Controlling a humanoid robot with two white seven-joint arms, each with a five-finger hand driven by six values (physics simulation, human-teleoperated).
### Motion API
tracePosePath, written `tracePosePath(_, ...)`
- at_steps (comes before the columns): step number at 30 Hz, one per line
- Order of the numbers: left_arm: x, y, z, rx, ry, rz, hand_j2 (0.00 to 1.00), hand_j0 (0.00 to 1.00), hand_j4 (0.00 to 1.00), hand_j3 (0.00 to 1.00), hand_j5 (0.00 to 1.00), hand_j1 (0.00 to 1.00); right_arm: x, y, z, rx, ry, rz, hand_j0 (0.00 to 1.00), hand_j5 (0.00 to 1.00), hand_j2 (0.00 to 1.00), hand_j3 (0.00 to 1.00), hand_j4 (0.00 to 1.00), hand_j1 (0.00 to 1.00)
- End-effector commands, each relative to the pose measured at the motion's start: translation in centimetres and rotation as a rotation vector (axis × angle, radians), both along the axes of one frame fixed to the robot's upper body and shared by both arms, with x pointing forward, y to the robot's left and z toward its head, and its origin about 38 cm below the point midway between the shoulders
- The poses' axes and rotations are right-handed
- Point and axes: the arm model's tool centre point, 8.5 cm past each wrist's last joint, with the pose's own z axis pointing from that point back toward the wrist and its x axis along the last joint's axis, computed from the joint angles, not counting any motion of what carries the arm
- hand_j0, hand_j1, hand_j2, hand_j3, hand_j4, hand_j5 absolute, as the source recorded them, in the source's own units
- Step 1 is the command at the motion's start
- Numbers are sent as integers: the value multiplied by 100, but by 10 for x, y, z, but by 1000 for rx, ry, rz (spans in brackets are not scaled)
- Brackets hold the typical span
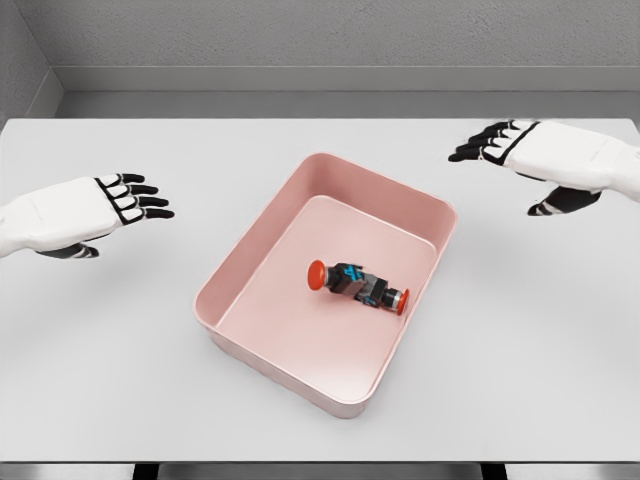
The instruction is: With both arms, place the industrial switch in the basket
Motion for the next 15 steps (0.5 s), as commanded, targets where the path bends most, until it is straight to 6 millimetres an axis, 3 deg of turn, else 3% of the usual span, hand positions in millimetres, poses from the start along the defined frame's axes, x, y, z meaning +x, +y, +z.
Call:
tracePosePath(1,0,1,1,-3,1,4,100,100,100,100,100,100,2,-13,16,17,-40,-36,100,100,100,100,100,100)
tracePosePath(6,0,1,1,-4,1,5,100,100,100,100,100,100,-7,-19,1,26,-11,-45,100,100,100,100,100,100)
tracePosePath(15,0,2,1,-4,2,6,100,100,100,100,100,100,-8,-17,-1,27,-6,-40,100,100,100,100,100,100)
